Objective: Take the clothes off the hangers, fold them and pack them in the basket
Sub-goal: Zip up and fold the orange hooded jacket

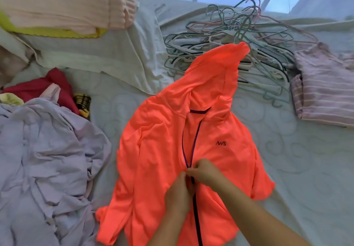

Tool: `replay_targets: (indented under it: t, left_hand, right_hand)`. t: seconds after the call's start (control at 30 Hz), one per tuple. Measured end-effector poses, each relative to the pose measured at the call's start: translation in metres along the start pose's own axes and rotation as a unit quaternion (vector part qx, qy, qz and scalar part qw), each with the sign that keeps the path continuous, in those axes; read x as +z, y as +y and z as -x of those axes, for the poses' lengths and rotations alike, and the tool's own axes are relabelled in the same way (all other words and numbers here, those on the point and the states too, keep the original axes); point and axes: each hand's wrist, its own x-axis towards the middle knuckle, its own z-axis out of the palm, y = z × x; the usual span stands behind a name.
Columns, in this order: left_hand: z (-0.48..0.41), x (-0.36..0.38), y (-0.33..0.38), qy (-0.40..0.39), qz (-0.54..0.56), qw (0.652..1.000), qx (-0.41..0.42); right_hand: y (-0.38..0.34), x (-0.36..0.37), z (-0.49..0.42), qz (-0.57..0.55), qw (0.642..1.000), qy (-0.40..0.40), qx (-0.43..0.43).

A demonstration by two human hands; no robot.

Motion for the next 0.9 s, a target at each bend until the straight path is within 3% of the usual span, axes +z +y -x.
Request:
replay_targets:
  t: [0.07,0.17,0.27,0.37,0.43,0.5,0.57,0.63,0.67,0.73,0.77,0.83,0.9]
  left_hand:
    - [-0.005,-0.01,0.005,0.005,0.017,0.999,0.029]
    - [-0.008,-0.02,0.006,-0.014,0.043,0.996,0.071]
    - [0.004,-0.018,-0.006,-0.071,-0.046,0.991,0.102]
    - [0.021,-0.018,-0.017,-0.079,-0.036,0.991,0.1]
    - [0.018,-0.024,-0.011,-0.056,-0.044,0.991,0.111]
    - [0.008,-0.038,-0.002,-0.054,0.013,0.994,0.097]
    - [-0.013,-0.061,0.004,-0.024,0.102,0.992,0.065]
    - [-0.046,-0.091,0.004,0.097,0.129,0.983,0.09]
    - [-0.066,-0.107,0.005,0.174,0.107,0.972,0.115]
    - [-0.109,-0.132,0.013,0.269,-0.007,0.956,0.117]
    - [-0.127,-0.143,0.02,0.268,-0.064,0.957,0.095]
    - [-0.156,-0.154,0.033,0.2,-0.139,0.969,0.037]
    - [-0.169,-0.157,0.04,0.148,-0.166,0.975,-0.005]
  right_hand:
    - [-0.005,-0.009,0.006,-0.162,0.985,-0.057,0.036]
    - [-0.01,-0.021,0.009,-0.342,0.927,-0.114,0.107]
    - [-0.025,-0.046,-0.01,-0.478,0.864,-0.105,0.118]
    - [-0.053,-0.082,-0.035,-0.556,0.824,-0.07,0.079]
    - [-0.066,-0.09,-0.041,-0.548,0.834,-0.049,0.042]
    - [-0.067,-0.092,-0.044,-0.486,0.874,-0.013,-0.003]
    - [-0.048,-0.098,-0.053,-0.342,0.928,0.131,-0.071]
    - [-0.013,-0.112,-0.067,-0.161,0.932,0.314,-0.081]
    - [0.005,-0.12,-0.073,-0.107,0.927,0.356,-0.046]
    - [0.029,-0.128,-0.074,-0.135,0.935,0.328,-0.001]
    - [0.036,-0.131,-0.073,-0.183,0.941,0.284,0.001]
    - [0.037,-0.134,-0.067,-0.273,0.948,0.162,0.003]
    - [0.039,-0.138,-0.062,-0.285,0.956,0.051,0.04]
